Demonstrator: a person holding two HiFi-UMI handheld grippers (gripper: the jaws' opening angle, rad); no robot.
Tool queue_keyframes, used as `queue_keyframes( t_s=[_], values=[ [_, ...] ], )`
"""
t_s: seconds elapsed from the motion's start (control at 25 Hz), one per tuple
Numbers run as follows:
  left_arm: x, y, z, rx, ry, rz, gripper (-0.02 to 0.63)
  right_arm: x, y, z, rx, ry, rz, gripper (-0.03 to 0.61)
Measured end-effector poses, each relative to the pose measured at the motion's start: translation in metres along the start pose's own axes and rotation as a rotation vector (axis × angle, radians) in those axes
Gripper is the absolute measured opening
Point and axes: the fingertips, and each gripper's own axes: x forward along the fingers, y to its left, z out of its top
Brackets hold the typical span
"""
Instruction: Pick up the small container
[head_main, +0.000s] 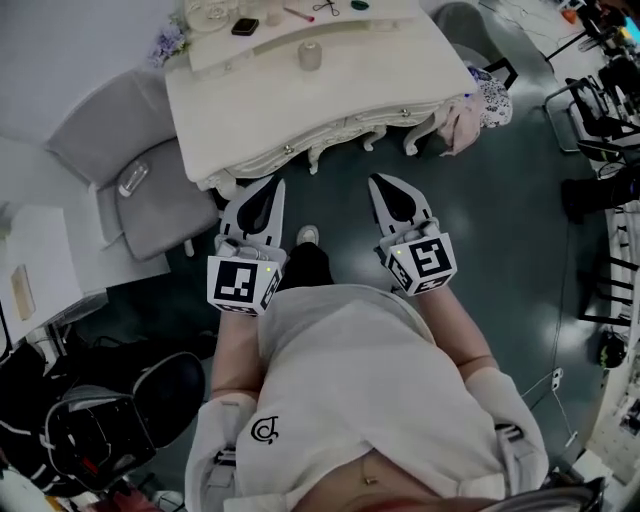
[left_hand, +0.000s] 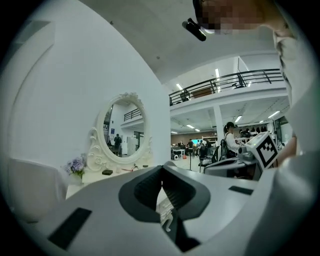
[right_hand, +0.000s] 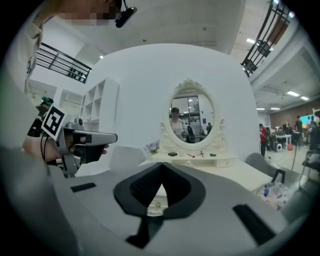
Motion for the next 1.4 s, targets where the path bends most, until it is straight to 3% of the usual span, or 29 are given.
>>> queue_keyframes(
  t_s=[0.32,0.6,0.88,1.12,1.4],
  values=[
    [0.103,0.089,0.023,-0.012,0.004,-0.077,0.012,0.115,-0.051,0.030,0.002,0.009,-0.069,0.006],
    [0.162,0.123,0.008,-0.040,0.067,-0.047,0.012,0.178,-0.089,0.027,0.022,0.050,-0.039,0.006],
    [0.231,0.150,-0.029,-0.043,0.137,0.083,0.012,0.248,-0.142,0.008,0.017,0.094,0.088,0.006],
    [0.280,0.154,-0.052,-0.130,0.147,0.236,0.012,0.295,-0.182,-0.007,-0.020,0.143,0.266,0.006],
    [0.331,0.166,-0.100,-0.173,0.166,0.346,0.024,0.342,-0.219,-0.010,-0.094,0.082,0.401,0.006]
  ],
)
